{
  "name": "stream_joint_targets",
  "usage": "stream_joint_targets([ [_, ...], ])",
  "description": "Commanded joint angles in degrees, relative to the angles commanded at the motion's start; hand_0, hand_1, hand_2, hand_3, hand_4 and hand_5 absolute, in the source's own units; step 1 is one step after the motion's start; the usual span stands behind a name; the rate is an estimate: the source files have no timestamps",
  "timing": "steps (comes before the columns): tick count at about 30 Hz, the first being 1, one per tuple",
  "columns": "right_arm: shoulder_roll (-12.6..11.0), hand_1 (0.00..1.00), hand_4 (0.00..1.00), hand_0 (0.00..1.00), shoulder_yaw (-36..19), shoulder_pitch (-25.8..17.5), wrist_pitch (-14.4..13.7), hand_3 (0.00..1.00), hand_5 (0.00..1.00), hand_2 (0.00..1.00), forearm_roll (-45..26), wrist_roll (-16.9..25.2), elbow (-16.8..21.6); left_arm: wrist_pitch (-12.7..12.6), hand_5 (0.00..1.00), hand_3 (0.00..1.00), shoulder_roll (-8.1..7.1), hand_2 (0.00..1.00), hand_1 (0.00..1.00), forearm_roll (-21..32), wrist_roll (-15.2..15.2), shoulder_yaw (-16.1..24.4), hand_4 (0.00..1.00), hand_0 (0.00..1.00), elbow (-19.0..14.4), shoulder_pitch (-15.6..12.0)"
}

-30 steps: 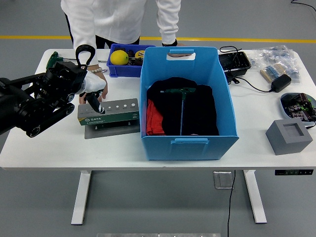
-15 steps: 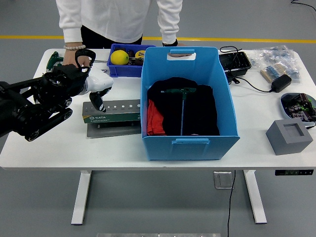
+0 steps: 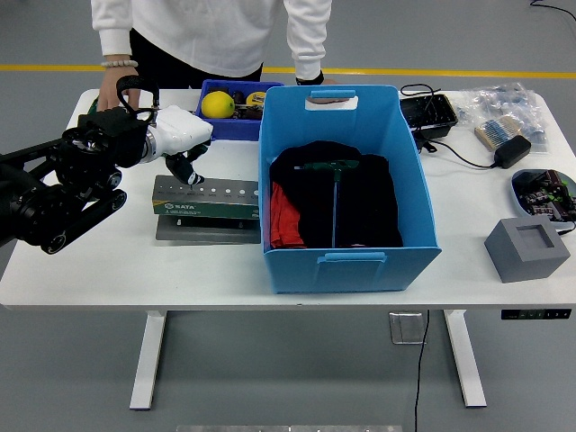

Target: Lift tool from toolbox,place it in box,lift tool from toolbox,place it in box

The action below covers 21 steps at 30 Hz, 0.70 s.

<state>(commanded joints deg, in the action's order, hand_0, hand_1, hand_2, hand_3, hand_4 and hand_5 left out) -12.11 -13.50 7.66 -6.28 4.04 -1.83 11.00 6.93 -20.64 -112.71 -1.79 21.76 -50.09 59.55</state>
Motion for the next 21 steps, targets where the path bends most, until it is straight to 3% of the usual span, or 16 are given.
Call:
stream_joint_targets([
  [10, 0.09, 0.709, 0.821, 0.729, -0.2, -0.13, -0.02, 0.606, 0.736, 0.764, 0.23, -0.1, 0.0, -1.89, 0.287, 0.063, -1.59, 0.007, 0.002, -0.67, 1.43, 7.34, 0.767, 0.144, -2.79, -3.47],
  [21, 0.09, 0.709, 0.82, 0.729, 0.09, 0.11, -0.06, 0.605, 0.738, 0.764, -0.48, 0.01, 0.0, -1.08, 0.287, 0.065, -2.85, 0.009, 0.002, -1.75, 1.24, 13.27, 0.757, 0.148, -6.49, -4.98],
])
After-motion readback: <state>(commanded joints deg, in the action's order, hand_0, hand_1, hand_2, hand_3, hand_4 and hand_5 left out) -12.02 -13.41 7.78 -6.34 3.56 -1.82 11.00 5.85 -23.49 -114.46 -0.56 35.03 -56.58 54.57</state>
